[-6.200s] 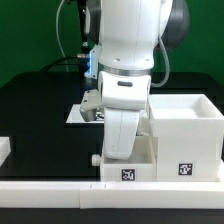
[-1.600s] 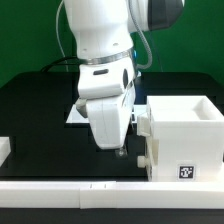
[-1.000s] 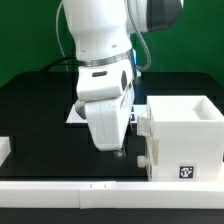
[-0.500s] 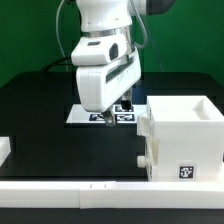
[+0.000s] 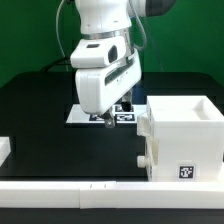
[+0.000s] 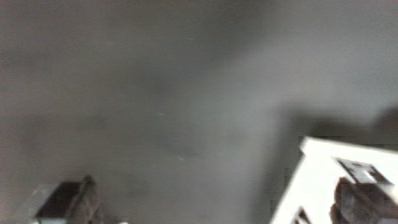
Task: Assemble drawer
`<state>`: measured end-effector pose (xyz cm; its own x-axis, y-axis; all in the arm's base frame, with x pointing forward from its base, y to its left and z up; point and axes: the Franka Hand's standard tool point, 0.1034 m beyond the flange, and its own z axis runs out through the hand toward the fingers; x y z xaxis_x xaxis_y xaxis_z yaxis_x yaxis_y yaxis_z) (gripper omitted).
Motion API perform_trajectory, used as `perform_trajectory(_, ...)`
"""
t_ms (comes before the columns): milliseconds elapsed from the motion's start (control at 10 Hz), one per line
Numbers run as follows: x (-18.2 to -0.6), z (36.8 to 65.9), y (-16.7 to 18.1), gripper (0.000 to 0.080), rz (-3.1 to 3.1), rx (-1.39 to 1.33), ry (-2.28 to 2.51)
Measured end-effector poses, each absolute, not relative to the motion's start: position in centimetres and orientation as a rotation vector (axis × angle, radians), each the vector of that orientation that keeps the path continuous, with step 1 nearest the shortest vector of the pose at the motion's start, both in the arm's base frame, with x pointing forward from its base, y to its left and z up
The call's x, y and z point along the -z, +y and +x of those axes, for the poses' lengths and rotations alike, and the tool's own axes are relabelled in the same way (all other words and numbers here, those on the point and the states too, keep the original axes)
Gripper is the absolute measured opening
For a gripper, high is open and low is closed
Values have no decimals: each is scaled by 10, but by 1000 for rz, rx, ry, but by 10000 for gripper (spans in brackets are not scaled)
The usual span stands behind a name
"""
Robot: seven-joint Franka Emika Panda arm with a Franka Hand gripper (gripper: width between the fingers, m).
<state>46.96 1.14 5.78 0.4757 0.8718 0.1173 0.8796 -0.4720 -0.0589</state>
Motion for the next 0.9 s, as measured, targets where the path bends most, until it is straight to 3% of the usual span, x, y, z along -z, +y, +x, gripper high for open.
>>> perform_trajectory(300,-71,436,65,649,-2659,106,-1468)
perform_trajectory(700,-70,435,62,649,-2688,106,-1415)
perform_trajectory(900,-68,403,95,649,-2793,127,-1221)
